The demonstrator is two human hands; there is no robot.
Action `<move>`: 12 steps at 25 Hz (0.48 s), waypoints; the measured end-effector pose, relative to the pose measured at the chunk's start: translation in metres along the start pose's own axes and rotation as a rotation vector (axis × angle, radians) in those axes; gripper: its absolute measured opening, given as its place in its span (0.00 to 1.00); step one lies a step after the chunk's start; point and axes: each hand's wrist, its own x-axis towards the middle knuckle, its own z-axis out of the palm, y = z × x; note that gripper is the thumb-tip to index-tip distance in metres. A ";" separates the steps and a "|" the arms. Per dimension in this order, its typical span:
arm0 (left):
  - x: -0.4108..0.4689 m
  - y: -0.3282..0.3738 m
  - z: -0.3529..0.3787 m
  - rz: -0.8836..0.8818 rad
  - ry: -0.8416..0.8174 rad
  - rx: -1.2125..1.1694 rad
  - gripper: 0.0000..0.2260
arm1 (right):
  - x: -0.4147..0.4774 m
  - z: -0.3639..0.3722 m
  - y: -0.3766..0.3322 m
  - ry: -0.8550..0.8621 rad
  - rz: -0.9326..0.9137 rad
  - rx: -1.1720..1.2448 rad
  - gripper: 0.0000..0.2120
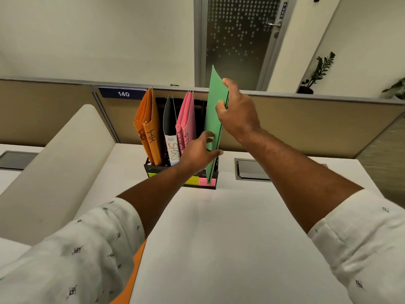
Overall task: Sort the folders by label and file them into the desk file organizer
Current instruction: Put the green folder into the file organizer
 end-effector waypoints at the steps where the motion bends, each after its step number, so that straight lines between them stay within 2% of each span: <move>1: 0.006 -0.006 0.003 -0.014 -0.005 0.003 0.31 | -0.001 0.007 0.003 -0.017 0.000 -0.011 0.28; 4: 0.023 -0.021 0.009 -0.033 -0.007 0.035 0.31 | -0.002 0.025 0.009 -0.064 -0.015 -0.024 0.28; 12: 0.047 -0.025 0.012 -0.048 0.053 0.068 0.30 | 0.019 0.038 0.014 -0.050 -0.049 -0.105 0.28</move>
